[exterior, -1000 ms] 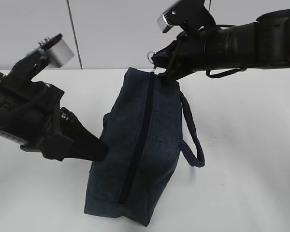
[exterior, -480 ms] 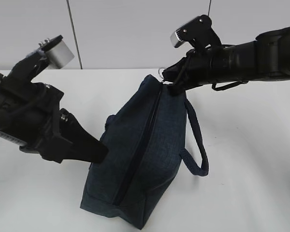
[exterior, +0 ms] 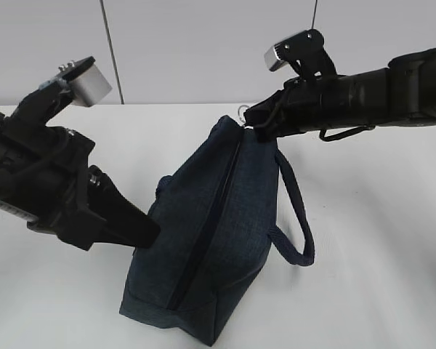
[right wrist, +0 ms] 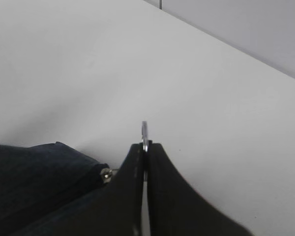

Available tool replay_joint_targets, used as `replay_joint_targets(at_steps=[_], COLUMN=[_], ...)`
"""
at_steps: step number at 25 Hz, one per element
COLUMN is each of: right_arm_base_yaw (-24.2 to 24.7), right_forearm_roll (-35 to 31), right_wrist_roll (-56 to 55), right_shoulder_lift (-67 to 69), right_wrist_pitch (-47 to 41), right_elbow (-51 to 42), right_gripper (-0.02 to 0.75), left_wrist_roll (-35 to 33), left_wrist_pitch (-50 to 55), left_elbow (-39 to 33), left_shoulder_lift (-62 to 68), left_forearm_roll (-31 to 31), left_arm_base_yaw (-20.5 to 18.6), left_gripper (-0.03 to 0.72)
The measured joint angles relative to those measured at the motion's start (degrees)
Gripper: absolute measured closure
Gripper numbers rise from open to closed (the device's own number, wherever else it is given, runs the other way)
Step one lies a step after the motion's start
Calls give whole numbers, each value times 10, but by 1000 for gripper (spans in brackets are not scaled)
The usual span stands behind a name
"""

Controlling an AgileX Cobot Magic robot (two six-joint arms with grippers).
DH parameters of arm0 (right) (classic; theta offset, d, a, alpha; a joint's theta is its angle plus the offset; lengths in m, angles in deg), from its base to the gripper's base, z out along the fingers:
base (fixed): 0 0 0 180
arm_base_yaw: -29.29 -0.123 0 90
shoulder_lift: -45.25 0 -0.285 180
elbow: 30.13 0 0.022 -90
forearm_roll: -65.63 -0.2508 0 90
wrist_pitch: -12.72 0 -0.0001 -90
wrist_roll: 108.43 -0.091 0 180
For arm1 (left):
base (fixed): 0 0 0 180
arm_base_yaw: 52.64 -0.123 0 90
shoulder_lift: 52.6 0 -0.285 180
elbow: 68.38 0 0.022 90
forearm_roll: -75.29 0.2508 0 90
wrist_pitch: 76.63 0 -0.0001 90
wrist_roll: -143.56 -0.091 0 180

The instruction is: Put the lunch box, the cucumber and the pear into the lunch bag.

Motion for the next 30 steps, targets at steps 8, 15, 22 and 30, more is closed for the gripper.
replay_joint_targets(at_steps=[8, 15, 22, 30], right_arm_base_yaw=[3, 3, 3, 4], right_forearm_roll=[-1, -1, -1, -1], right_wrist_roll=[-14, -15, -16, -16], right_shoulder_lift=[5, 6, 6, 6], right_wrist_pitch=[-38, -49, -57, -61], right_elbow=[0, 0, 0, 0], right_gripper=[738, 738, 738, 738], left_wrist_roll=[1, 35, 64, 70], left_wrist_pitch=[10, 10, 8, -67], left_elbow=[0, 0, 47, 124], left_shoulder_lift=[0, 0, 0, 4], left_forearm_roll=[2, 2, 5, 4], left_arm_base_yaw=[0, 0, 1, 1], left_gripper=[685, 647, 419, 379])
